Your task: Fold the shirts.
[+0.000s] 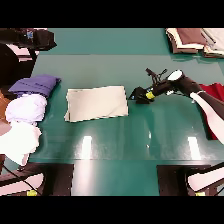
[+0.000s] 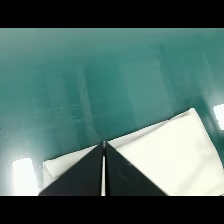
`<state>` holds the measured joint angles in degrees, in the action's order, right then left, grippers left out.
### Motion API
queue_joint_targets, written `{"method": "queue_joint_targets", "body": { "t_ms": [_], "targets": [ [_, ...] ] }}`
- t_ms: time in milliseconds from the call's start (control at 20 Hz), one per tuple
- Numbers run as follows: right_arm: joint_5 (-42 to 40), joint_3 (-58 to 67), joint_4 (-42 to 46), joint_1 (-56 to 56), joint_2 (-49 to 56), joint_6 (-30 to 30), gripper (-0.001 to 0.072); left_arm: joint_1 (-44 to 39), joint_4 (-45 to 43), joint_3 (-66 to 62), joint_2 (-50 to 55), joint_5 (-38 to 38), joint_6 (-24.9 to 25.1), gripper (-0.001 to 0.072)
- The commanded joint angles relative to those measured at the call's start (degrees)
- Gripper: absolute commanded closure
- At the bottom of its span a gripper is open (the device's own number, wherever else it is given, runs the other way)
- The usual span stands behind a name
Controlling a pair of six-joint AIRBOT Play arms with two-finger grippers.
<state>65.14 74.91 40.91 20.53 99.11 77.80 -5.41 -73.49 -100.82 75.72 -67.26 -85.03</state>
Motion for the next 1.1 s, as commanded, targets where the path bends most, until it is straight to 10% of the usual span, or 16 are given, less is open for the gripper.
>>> {"method": "queue_joint_targets", "body": {
  "t_ms": [0,200,350,1050],
  "targets": [
    [-0.72,4.83,-5.77,3.85,6.45,-0.44,0.0087,-0.44,0.63,0.39,0.04,0.79,0.00,0.0681],
    [-0.90,14.43,-10.14,10.49,14.84,-2.29,0.0325,-0.44,3.39,0.39,0.04,0.81,0.00,0.0681],
    [-0.74,19.93,-9.03,12.02,17.03,-2.45,0.0692,-1.07,6.58,0.39,0.04,0.81,1.40,0.0683],
    [5.75,23.23,13.16,-36.61,-8.35,3.23,0.0692,-16.37,7.52,0.39,0.11,4.68,1.49,0.0681]
  ]
}}
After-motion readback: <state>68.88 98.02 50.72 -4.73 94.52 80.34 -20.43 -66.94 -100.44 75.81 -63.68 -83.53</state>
